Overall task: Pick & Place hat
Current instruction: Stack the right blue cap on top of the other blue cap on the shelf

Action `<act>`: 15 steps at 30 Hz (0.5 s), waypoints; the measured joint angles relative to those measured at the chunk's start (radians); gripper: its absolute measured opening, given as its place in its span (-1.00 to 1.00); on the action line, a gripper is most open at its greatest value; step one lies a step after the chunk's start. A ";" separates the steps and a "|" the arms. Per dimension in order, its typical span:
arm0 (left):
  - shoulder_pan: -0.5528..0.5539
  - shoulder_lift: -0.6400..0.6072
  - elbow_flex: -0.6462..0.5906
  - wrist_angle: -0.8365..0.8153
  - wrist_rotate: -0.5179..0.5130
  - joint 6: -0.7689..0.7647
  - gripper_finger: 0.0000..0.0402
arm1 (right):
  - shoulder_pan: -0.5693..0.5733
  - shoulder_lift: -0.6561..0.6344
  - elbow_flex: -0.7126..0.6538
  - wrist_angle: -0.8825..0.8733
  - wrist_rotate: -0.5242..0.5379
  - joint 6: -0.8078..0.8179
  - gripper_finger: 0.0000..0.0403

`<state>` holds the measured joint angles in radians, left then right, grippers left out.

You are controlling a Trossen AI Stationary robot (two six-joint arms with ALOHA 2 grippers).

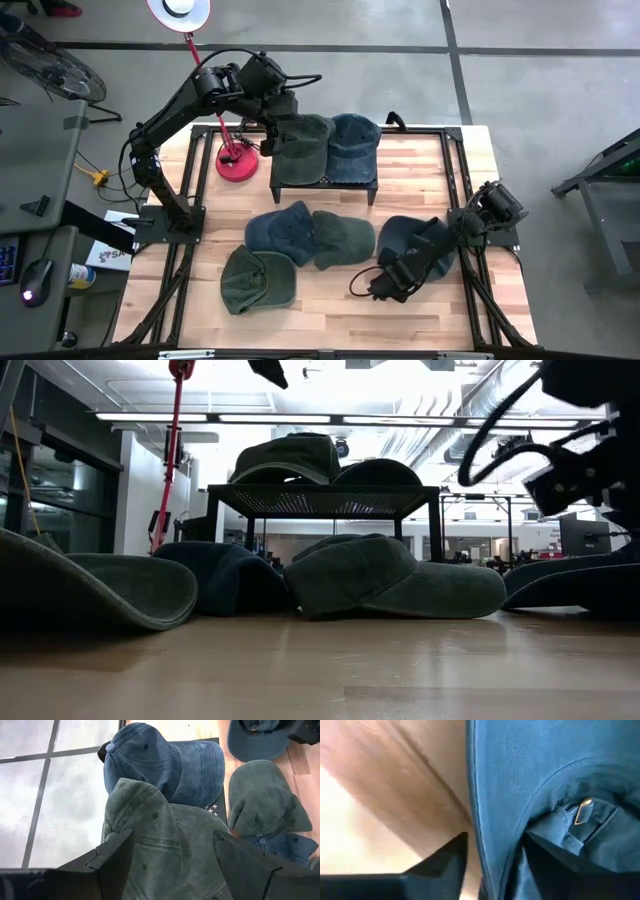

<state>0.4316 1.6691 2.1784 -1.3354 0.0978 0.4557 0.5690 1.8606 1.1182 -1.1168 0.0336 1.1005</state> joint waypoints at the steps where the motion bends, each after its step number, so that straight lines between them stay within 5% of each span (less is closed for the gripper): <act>1: 0.000 0.000 0.000 0.000 0.000 -0.002 0.33 | 0.000 0.000 0.005 0.000 -0.003 0.000 -0.22; 7: 0.000 0.000 0.000 0.000 0.000 -0.016 0.33 | 0.000 -0.004 0.036 -0.019 -0.052 -0.007 -0.91; 15: 0.000 0.000 0.000 0.001 0.001 -0.034 0.33 | 0.001 -0.160 0.088 -0.017 -0.118 0.054 -0.95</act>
<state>0.4313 1.6691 2.1784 -1.3346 0.0988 0.4220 0.5697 1.7011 1.2061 -1.1336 -0.0841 1.1542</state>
